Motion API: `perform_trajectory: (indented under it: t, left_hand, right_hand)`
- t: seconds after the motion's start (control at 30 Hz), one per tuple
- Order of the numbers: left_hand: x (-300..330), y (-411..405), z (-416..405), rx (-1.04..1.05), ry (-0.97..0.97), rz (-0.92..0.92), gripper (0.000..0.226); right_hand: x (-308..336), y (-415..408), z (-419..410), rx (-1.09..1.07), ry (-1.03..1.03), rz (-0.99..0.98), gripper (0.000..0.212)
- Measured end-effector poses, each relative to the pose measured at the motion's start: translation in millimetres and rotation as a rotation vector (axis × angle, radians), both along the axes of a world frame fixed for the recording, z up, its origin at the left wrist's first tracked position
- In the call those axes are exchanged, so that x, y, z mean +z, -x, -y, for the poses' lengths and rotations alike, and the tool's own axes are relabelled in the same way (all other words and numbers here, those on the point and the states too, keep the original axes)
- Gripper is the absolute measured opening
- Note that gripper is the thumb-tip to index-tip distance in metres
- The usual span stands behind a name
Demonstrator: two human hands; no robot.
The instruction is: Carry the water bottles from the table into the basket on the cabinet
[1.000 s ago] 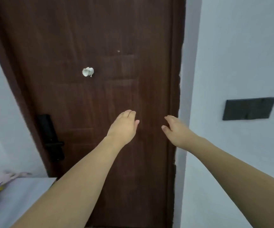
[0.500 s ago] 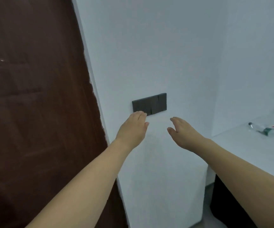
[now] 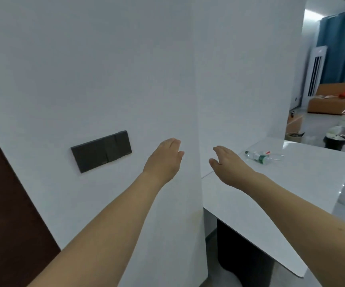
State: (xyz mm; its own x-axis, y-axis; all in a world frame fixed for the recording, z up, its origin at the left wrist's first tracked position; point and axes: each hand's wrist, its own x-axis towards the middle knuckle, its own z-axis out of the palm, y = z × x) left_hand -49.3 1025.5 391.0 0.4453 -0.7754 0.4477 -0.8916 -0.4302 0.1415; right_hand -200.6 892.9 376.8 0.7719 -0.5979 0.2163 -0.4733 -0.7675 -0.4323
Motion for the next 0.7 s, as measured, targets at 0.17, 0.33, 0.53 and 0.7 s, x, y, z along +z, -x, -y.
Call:
perform_trajectory:
  t: [0.17, 0.33, 0.53, 0.7]
  left_hand:
    - [-11, -4, 53, -0.036, -0.018, -0.021, 0.046]
    - [-17, -20, 109, -0.071, -0.023, -0.024, 0.045]
    - [-18, -28, 186, -0.126, -0.037, -0.02, 0.044]
    - [-12, -11, 255, -0.148, -0.053, -0.023, 0.045]
  right_hand:
    - [-10, -3, 47, -0.038, -0.005, -0.014, 0.047]
    - [-15, -14, 100, -0.071, 0.002, -0.032, 0.049]
    - [-11, -18, 167, -0.137, 0.011, -0.036, 0.044]
    - [-9, 10, 230, -0.185, 0.017, -0.022, 0.043]
